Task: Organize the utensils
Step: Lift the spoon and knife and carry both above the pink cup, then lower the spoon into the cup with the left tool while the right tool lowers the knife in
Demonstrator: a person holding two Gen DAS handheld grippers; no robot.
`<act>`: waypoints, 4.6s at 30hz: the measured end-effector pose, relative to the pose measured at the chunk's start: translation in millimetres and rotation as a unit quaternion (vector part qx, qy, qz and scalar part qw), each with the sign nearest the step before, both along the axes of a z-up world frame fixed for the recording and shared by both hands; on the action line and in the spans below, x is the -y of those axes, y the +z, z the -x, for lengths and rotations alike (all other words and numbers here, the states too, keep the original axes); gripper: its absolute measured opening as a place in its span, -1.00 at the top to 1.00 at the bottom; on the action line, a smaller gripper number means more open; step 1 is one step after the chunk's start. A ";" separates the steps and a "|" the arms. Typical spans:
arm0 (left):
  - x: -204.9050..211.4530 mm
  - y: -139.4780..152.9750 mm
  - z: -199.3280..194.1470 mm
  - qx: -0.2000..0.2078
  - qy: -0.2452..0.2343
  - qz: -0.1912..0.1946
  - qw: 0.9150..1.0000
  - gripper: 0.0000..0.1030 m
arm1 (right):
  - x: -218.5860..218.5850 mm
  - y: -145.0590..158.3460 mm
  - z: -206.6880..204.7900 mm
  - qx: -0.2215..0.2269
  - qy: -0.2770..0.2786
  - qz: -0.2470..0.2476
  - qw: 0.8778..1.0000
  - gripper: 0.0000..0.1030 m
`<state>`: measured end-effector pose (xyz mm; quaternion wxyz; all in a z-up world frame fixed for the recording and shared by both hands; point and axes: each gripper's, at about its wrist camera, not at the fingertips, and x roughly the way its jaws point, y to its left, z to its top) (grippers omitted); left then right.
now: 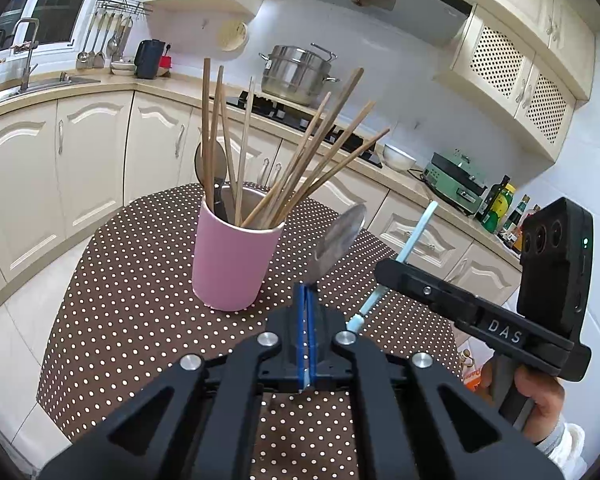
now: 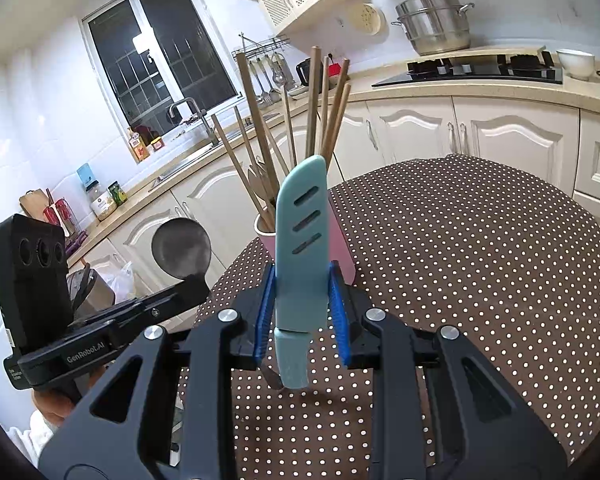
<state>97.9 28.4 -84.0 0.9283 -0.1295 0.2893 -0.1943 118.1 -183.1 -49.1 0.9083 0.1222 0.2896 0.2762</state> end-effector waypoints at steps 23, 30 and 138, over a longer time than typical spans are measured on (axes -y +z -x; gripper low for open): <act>-1.1 26.9 8.1 0.060 0.007 -0.008 0.998 0.98 | -16.3 19.8 8.8 0.053 -0.014 0.009 0.998 0.50; 3.7 44.5 -0.3 0.090 0.008 -0.022 0.996 0.98 | -21.8 31.4 4.8 0.079 -0.023 0.021 0.996 0.50; -67.8 24.2 -63.8 0.057 0.164 -0.054 0.983 0.00 | -112.4 46.2 -66.0 0.147 -0.051 0.117 0.981 0.49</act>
